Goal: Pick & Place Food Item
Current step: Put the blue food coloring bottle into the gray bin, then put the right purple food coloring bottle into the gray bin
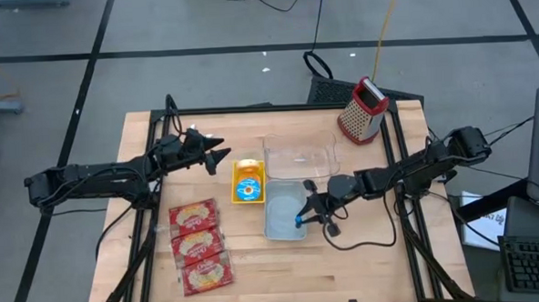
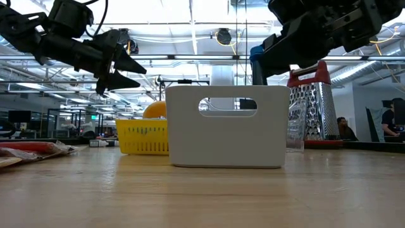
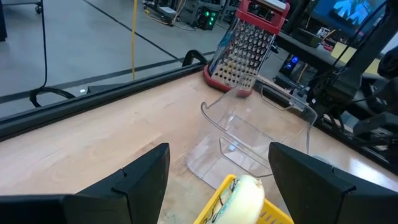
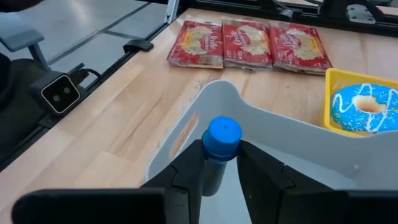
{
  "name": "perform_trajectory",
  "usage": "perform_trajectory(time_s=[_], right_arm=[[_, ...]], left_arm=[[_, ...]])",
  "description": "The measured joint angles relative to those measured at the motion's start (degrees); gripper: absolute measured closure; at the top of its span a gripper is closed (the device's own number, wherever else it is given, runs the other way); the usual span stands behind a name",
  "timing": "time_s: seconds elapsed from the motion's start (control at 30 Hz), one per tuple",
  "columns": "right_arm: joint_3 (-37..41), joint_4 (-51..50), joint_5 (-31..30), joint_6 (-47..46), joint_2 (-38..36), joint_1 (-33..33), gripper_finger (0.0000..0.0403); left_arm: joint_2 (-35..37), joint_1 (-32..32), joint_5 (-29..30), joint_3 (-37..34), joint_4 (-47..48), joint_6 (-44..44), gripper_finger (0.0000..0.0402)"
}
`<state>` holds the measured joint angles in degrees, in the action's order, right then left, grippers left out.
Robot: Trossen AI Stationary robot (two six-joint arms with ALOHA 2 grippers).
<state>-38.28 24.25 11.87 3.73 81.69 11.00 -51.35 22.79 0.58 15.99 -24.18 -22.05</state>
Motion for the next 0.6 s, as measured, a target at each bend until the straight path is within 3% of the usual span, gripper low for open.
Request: perform_trajectory(time_s=[0.23,0.6], right_arm=[[0.0,-1.1,0.1,-0.2,0.0,0.0,0.0313],[0.0,-0.9,-3.3,-2.8,0.0,0.0,0.0224]], left_arm=[[0.0,0.0,0.0,0.0,0.0,-2.6,0.0128],[0.0,0.0,0.0,0.0,0.0,-2.5,0.0128]])
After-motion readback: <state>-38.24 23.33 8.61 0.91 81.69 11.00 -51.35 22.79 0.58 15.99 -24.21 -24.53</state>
